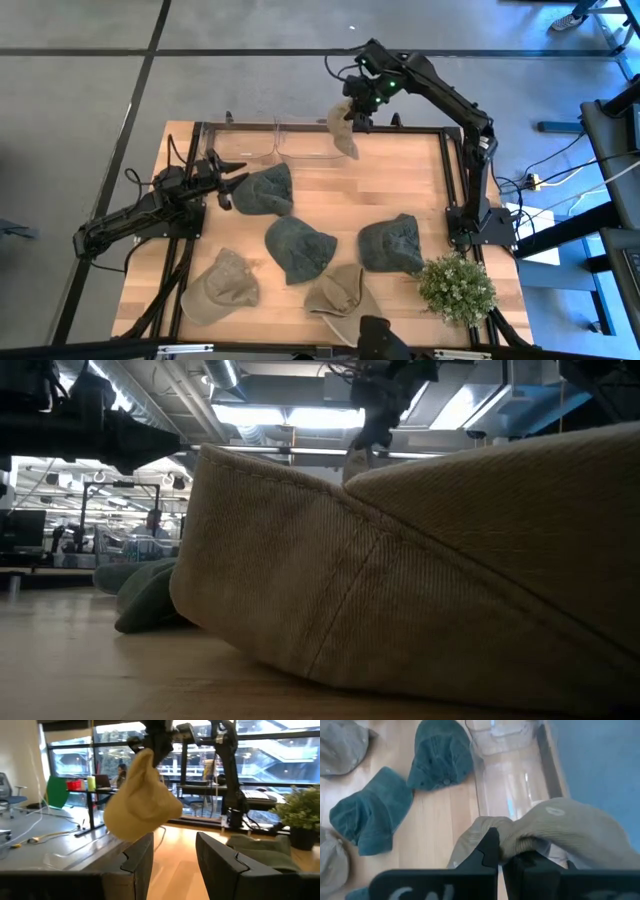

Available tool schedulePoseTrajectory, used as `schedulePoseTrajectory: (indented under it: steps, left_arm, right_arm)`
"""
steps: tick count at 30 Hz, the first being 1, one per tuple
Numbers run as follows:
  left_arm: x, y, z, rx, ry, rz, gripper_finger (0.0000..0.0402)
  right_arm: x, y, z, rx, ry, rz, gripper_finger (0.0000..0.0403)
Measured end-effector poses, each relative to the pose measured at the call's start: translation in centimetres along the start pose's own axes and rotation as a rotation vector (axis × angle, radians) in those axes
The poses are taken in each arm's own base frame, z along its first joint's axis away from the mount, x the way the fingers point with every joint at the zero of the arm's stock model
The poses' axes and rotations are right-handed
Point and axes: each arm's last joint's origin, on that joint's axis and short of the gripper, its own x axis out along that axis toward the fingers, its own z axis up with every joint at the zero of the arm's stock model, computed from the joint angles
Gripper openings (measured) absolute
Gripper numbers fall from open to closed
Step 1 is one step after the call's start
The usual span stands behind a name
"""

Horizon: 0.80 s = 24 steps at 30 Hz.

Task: Pick & Place hat
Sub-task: Put the top brown cap into the right transparent bin

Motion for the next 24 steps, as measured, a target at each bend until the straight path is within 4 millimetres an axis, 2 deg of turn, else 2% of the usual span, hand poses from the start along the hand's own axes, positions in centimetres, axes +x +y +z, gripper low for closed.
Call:
schedulePoseTrajectory:
  steps: [5, 11, 18, 24]
  left_arm:
    - [0.0, -0.1, -0.1, -0.017, 0.008, -0.04, 0.0159]
    - [0.3, -0.5, 0.7, -0.071, -0.058, -0.14, 0.0198]
    - [0.7, -1.4, 2.2, -0.068, -0.203, -0.245, 0.0238]
    - [2.1, -2.0, 1.5, -0.084, -0.128, -0.218, 0.0265]
  right_arm:
    - [-2.7, 1.7, 1.5, -0.052, -0.047, -0.069, 0.0007]
    - [-3.5, 5.2, 1.8, -0.106, -0.025, -0.027, 0.0007]
    - [-2.0, 9.7, 1.7, -0.17, 0.093, 0.087, 0.0007]
    - [-0.8, 14.0, 2.3, -0.332, 0.101, 0.163, 0.0007]
